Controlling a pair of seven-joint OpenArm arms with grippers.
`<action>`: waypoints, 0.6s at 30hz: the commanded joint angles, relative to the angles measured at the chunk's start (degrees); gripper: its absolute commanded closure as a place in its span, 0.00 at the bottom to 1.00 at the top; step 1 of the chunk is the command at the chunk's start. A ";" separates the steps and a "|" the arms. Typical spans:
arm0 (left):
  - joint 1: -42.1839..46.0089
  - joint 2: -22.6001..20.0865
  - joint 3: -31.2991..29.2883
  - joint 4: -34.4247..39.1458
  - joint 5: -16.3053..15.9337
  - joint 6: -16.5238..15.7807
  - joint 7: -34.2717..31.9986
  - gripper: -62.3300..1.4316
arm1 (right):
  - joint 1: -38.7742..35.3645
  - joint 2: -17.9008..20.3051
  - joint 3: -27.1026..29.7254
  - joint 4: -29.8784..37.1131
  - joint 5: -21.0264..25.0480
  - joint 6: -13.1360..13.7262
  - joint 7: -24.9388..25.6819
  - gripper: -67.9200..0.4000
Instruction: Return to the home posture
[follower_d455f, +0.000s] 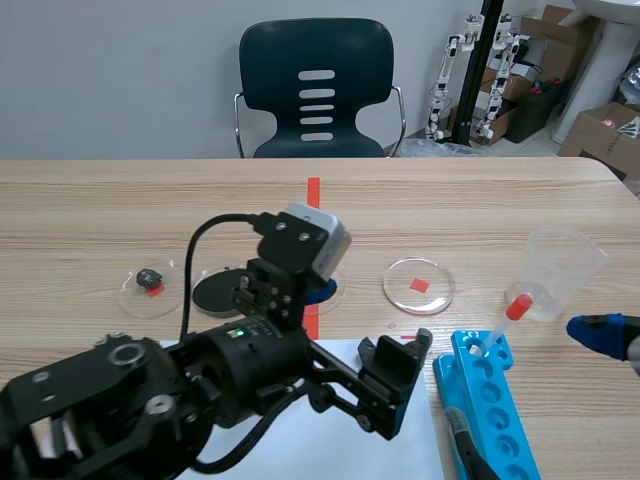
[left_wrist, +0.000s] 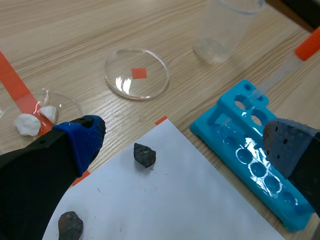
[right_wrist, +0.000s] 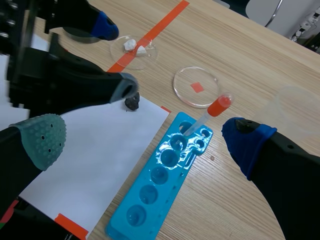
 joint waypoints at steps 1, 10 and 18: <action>3.10 -1.53 -2.62 1.73 0.74 -2.93 -2.34 0.00 | -0.11 0.46 0.15 0.09 0.57 -0.22 0.85 0.00; 23.23 -7.72 -19.89 9.79 8.81 -16.06 -11.98 0.00 | -0.11 0.46 0.15 0.09 0.57 -0.22 0.85 0.00; 41.59 -8.26 -33.51 17.77 17.00 -18.32 -26.51 0.00 | -0.11 0.46 0.15 0.09 0.57 -0.22 0.85 0.00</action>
